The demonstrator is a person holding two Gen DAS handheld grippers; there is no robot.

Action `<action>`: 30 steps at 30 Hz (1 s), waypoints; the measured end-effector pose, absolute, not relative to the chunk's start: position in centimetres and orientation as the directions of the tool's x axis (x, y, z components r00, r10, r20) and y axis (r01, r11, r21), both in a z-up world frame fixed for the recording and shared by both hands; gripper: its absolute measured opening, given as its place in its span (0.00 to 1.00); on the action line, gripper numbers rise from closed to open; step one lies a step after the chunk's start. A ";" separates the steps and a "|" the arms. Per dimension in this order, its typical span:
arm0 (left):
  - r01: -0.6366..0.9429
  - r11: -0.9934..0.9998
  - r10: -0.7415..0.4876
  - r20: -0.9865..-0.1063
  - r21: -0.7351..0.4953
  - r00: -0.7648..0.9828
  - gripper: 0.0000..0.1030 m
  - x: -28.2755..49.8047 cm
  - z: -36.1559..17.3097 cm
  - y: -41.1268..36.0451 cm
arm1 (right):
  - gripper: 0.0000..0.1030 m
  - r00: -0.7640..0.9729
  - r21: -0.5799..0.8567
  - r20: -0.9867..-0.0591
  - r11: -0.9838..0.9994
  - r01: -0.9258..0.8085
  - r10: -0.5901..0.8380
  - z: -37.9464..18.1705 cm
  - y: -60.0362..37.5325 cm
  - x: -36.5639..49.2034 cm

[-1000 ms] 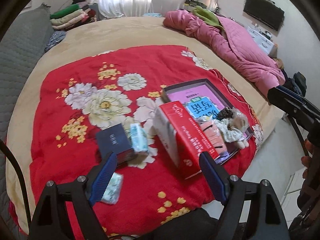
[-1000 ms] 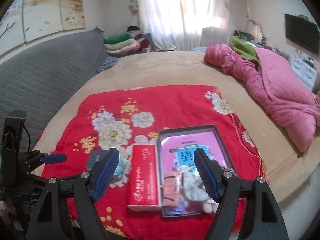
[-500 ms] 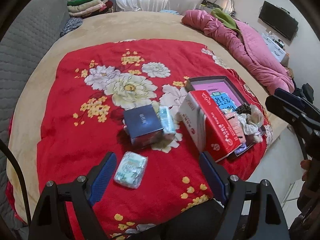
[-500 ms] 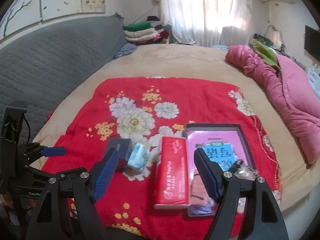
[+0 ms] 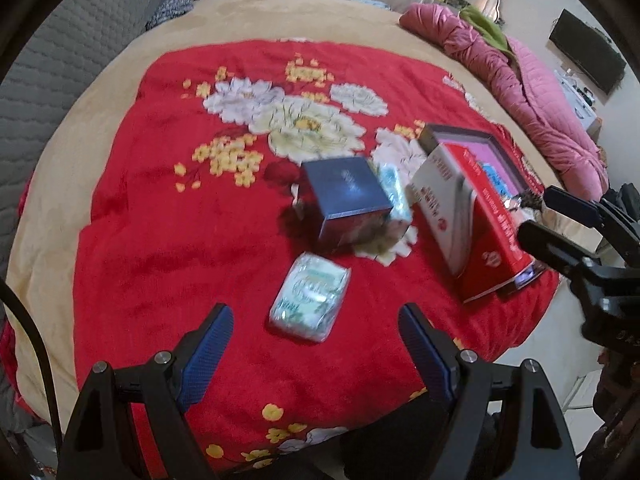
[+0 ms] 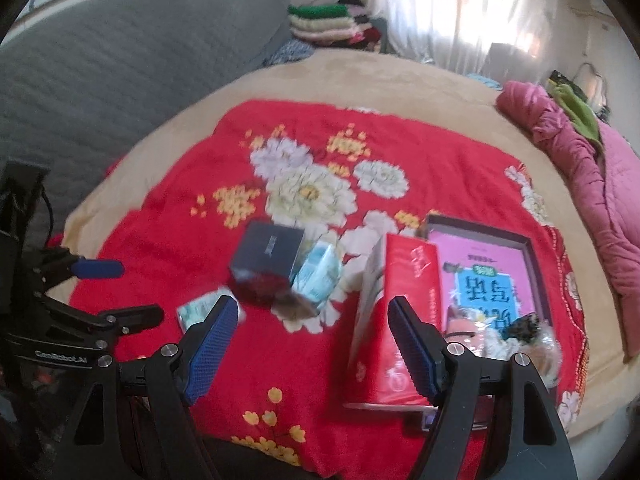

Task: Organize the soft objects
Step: 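Move both tools back over the remaining items beside the tray, then grasp the white-green pad pack with left tool while right tool grasps the blue-striped pack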

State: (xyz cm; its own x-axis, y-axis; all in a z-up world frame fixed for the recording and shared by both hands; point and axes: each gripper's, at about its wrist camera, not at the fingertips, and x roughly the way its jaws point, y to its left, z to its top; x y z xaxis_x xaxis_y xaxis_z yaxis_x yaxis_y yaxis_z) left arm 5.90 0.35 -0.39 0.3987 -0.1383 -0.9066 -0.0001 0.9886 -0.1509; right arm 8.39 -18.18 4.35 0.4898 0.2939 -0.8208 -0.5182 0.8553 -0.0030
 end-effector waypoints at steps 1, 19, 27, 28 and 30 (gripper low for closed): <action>-0.001 0.989 -0.134 -0.910 -0.146 0.392 0.82 5.9 -0.8 0.4 | 0.76 0.482 -0.008 -0.826 0.850 -0.526 0.291 3.6 -17.8 8.5; -0.047 0.983 -0.158 -0.952 -0.176 0.262 0.82 8.4 -7.9 1.0 | 0.76 0.358 -0.164 -0.925 0.718 -0.677 0.126 -6.8 -12.8 13.7; -0.050 0.983 -0.162 -0.960 -0.178 0.229 0.82 9.3 -9.2 1.1 | 0.76 0.381 -0.254 -0.923 0.667 -0.701 0.049 -9.3 -11.4 15.8; -0.047 0.983 -0.164 -0.960 -0.180 0.227 0.82 9.4 -9.3 1.1 | 0.76 0.388 -0.264 -0.921 0.668 -0.696 0.041 -9.4 -11.4 16.1; -0.047 0.983 -0.165 -0.961 -0.180 0.222 0.82 9.5 -9.5 1.0 | 0.76 0.408 -0.295 -0.913 0.659 -0.692 0.020 -9.5 -11.2 16.4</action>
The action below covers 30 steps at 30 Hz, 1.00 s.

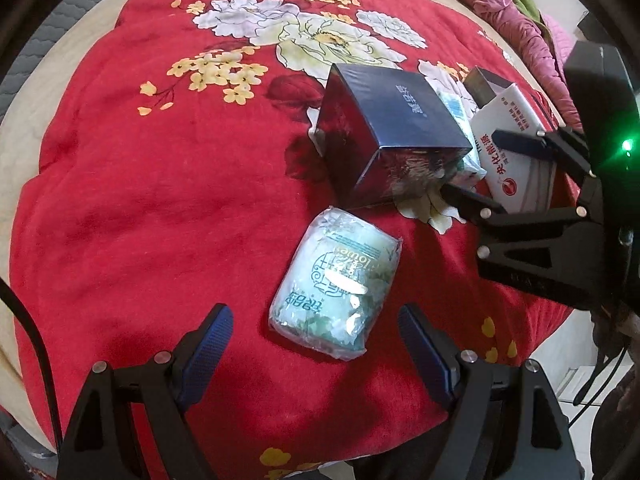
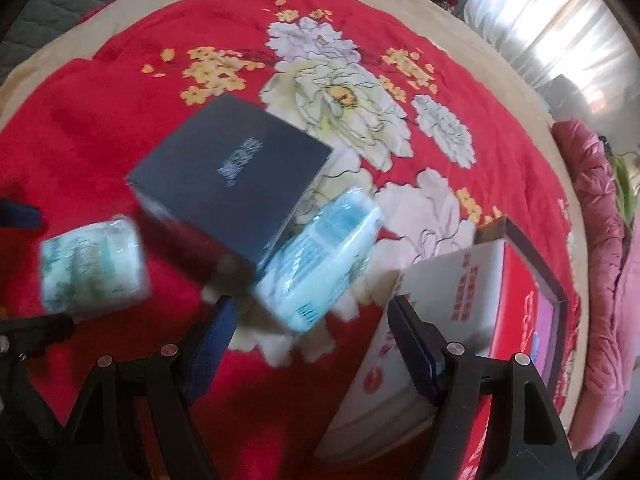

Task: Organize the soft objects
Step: 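Grasp the white-green pad pack with left tool while right tool grasps the blue-striped pack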

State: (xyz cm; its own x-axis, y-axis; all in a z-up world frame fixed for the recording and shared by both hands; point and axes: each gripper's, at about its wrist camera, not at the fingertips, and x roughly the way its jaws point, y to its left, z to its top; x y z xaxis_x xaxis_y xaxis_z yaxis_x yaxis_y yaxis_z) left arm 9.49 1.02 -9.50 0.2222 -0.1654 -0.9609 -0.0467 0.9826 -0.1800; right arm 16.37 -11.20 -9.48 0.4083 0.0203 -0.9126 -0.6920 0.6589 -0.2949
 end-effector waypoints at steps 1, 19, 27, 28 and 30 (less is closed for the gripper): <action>-0.047 0.982 -0.168 -0.960 -0.183 0.222 0.82 9.5 -9.6 1.0 | 0.76 0.410 -0.297 -0.912 0.657 -0.693 0.020 -9.5 -11.1 16.5; -0.025 0.979 -0.193 -0.962 -0.202 0.193 0.82 10.7 -11.0 0.4 | 0.28 0.424 -0.311 -0.906 0.659 -0.685 0.014 -9.7 -10.9 17.2; -0.028 0.981 -0.185 -0.966 -0.193 0.180 0.82 11.5 -12.2 0.1 | 0.25 0.359 -0.102 -0.916 0.763 -0.639 0.178 -6.2 -13.9 16.1; -0.028 0.981 -0.182 -0.968 -0.189 0.175 0.81 11.5 -12.4 0.0 | 0.25 0.357 -0.088 -0.915 0.769 -0.634 0.190 -5.8 -14.2 15.8; -0.027 0.983 -0.174 -0.970 -0.181 0.172 0.81 11.6 -12.6 -0.1 | 0.25 0.352 -0.057 -0.911 0.779 -0.625 0.216 -5.0 -14.7 15.2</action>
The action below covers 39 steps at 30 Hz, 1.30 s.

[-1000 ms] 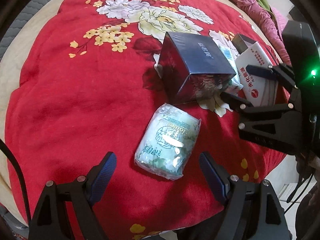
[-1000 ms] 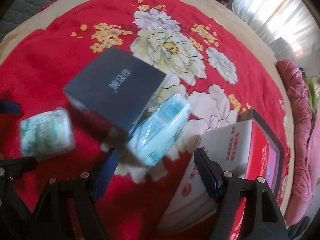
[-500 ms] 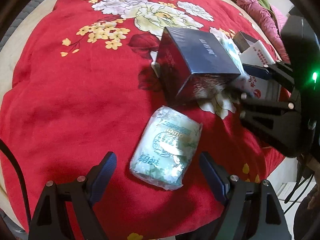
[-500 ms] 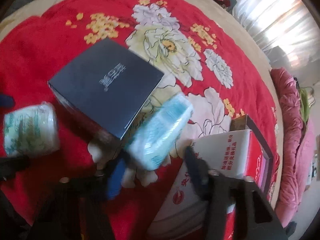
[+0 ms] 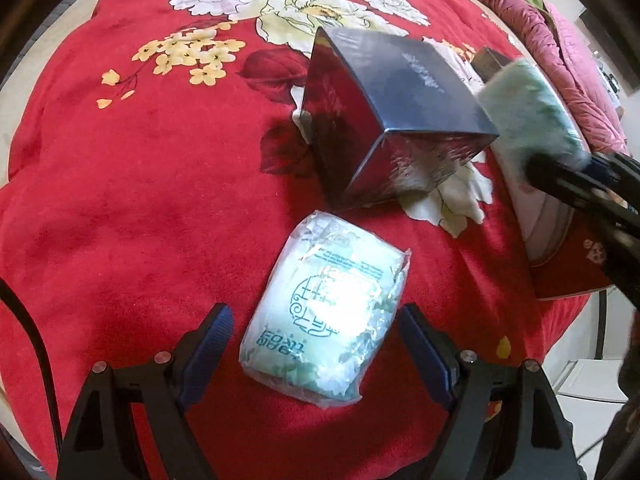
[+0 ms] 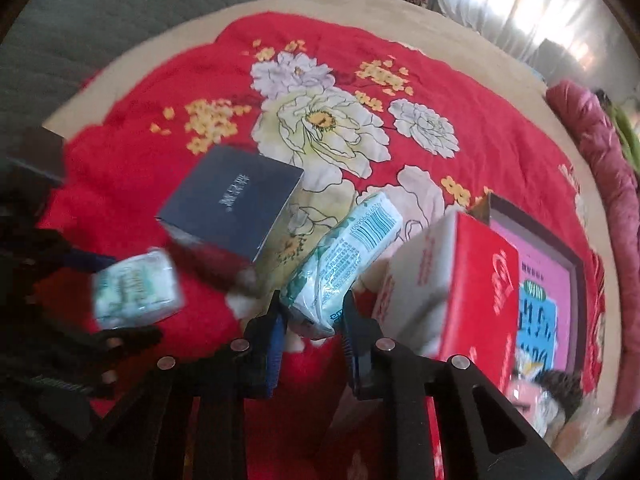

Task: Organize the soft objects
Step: 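Grasp the white-green pad pack with left tool while right tool grasps the blue-striped pack, then carry the pad pack with left tool while right tool carries its pack toward the tray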

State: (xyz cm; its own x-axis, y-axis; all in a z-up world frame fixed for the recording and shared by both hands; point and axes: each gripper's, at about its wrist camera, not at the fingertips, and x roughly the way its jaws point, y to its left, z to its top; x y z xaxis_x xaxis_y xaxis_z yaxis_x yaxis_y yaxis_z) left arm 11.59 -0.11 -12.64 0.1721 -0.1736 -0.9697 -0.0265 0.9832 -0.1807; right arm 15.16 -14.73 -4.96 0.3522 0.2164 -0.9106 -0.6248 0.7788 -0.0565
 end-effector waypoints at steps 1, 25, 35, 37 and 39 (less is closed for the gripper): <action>-0.025 0.984 -0.171 -0.971 -0.178 0.170 0.81 11.6 -12.7 -0.1 | 0.25 0.346 -0.042 -0.911 0.784 -0.619 0.224 -4.7 -14.9 14.9; 0.012 0.988 -0.147 -0.938 -0.151 0.313 0.54 11.5 -4.5 -2.2 | 0.25 0.413 0.063 -0.845 0.831 -0.553 0.339 1.9 -18.2 11.2; 0.057 0.987 -0.158 -0.893 -0.148 0.422 0.54 10.4 1.7 -4.2 | 0.25 0.497 0.076 -0.787 0.856 -0.512 0.367 6.4 -21.8 9.7; 0.070 0.986 -0.168 -0.885 -0.153 0.433 0.54 10.4 2.5 -5.0 | 0.25 0.513 0.077 -0.776 0.863 -0.500 0.366 7.1 -22.8 9.7; 0.081 0.985 -0.171 -0.879 -0.150 0.444 0.54 10.4 3.3 -5.8 | 0.25 0.530 0.079 -0.766 0.872 -0.484 0.364 7.7 -24.0 9.4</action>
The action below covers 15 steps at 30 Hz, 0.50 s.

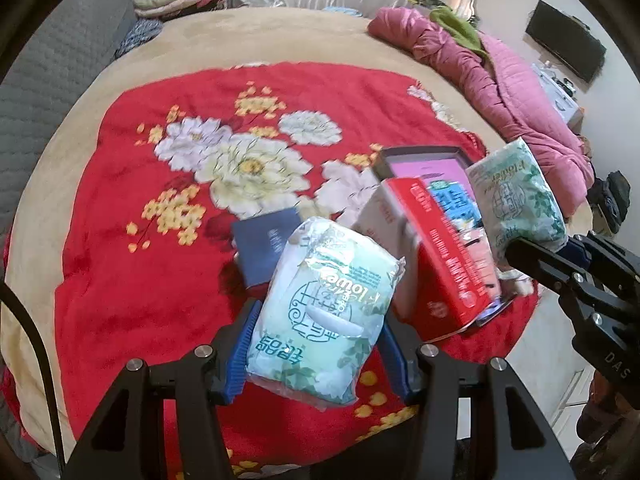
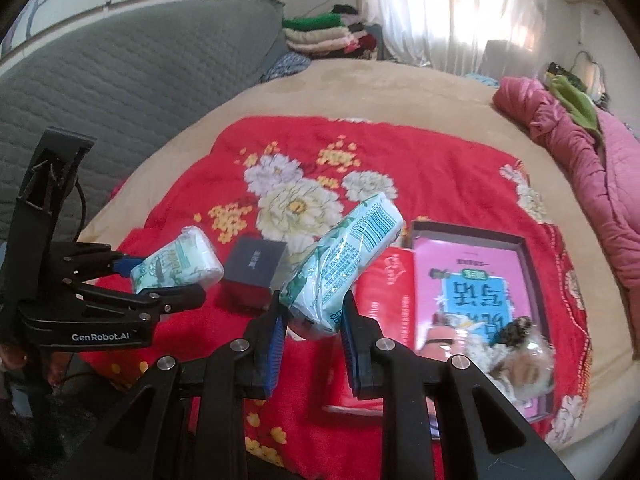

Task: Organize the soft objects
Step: 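Carry the pad pack with left tool while right tool carries its pack toward the tray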

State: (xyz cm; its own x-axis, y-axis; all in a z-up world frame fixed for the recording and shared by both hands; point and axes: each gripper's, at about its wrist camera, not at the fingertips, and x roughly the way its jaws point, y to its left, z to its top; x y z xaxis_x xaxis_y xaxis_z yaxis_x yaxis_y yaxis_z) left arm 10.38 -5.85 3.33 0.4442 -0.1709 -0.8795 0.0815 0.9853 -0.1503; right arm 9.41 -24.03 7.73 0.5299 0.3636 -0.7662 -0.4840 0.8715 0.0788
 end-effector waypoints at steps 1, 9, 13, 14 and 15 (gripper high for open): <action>0.092 0.984 -0.179 -0.876 -0.153 0.449 0.54 10.5 3.8 -6.5 | 0.25 0.539 0.079 -0.762 0.877 -0.474 0.360 8.0 -24.7 9.3; 0.185 0.970 -0.227 -0.857 -0.157 0.462 0.54 11.9 6.0 -12.4 | 0.25 0.622 0.067 -0.731 0.937 -0.343 0.281 10.7 -33.2 8.6; 0.235 0.961 -0.245 -0.851 -0.148 0.464 0.54 12.5 6.8 -15.6 | 0.25 0.656 0.059 -0.720 0.961 -0.269 0.227 11.8 -37.7 8.2; 0.247 0.958 -0.249 -0.851 -0.146 0.462 0.54 12.6 6.9 -16.5 | 0.25 0.663 0.057 -0.718 0.967 -0.249 0.213 12.0 -38.9 8.1; 0.261 0.955 -0.254 -0.852 -0.144 0.459 0.54 12.8 7.0 -17.3 | 0.25 0.668 0.056 -0.715 0.970 -0.236 0.204 12.1 -39.7 8.0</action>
State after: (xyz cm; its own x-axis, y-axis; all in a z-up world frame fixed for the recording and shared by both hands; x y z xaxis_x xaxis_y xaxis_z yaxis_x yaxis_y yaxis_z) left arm 12.81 -17.28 7.02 0.4585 -0.2535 -0.8517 0.2606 0.9547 -0.1439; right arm 7.99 -39.75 12.14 0.6681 0.2043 -0.7155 -0.2362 0.9701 0.0565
